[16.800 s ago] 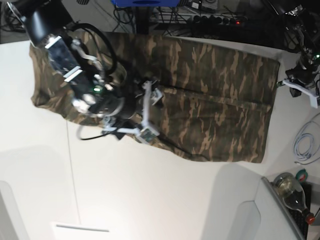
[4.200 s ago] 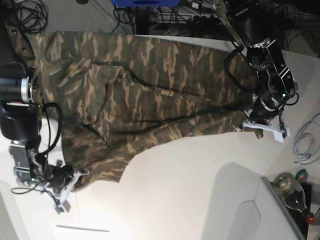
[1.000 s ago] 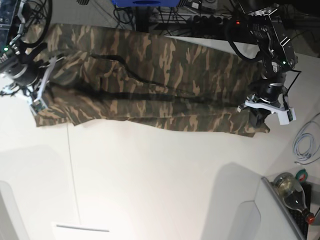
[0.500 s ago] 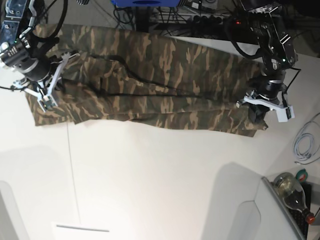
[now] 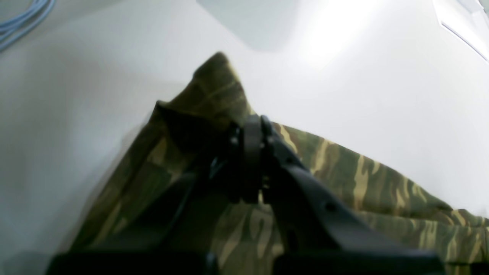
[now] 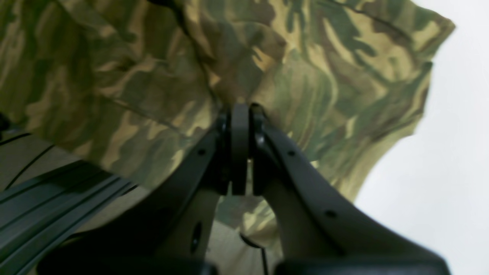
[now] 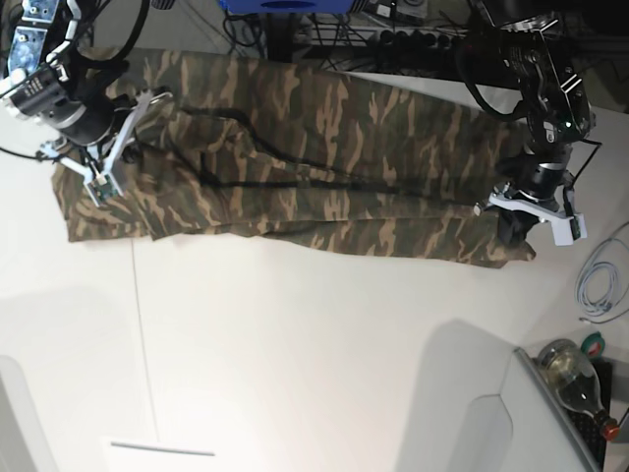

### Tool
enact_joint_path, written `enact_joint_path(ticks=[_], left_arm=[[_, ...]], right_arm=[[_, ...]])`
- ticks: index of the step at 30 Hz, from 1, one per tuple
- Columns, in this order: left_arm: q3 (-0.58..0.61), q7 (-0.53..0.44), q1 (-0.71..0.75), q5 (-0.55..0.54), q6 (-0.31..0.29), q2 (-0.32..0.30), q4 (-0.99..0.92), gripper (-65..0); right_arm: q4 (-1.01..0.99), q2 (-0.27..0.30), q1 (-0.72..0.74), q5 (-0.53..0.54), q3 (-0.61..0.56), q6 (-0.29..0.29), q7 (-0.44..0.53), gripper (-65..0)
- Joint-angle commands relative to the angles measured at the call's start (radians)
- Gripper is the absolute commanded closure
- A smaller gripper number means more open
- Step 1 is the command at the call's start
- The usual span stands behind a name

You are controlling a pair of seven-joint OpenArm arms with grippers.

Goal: Layout the t-shirt on the table in an organized manner, then fold the t-shirt properly
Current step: 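Hold both shirt ends and stretch the shirt flat between the grippers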

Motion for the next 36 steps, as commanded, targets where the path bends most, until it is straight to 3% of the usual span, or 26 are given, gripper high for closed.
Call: enact_joint_path(ticks=[1,11,17,22,25,30,36], left_arm=[[0.018,-0.025,-0.006,-0.014,-0.008,-0.026,-0.001,0.0],[0.084,-0.026,-0.028,-0.011,-0.008,-0.054,-0.032,0.0],[0.084,-0.026,-0.029,-0.016,-0.008,-0.078,-0.032,0.0],[0.084,-0.026,-0.029,-0.016,-0.008,-0.081,-0.032,0.0],[0.086,-0.026,-0.021,-0.016,-0.008,-0.081,-0.032,0.0],[0.086,-0.026,-0.018,-0.013,-0.008,-0.081,-0.033,0.0],[0.086,-0.026,-0.018,-0.008,-0.008,-0.081,-0.033,0.0]], right_arm=[[0.02,-0.004,-0.003,0.009,-0.004,-0.004,0.012,0.0],[0.018,-0.022,-0.017,0.004,0.007,-0.012,-0.067,0.0],[0.015,-0.024,-0.064,0.009,0.007,-0.097,-0.072,0.0],[0.015,-0.025,-0.092,0.009,0.007,-0.102,-0.074,0.0],[0.018,-0.061,-0.097,0.004,0.005,-0.102,-0.074,0.0],[0.018,-0.062,-0.113,0.008,0.004,-0.165,-0.098,0.0],[0.017,-0.064,-0.132,0.003,0.004,-0.174,-0.103,0.0]])
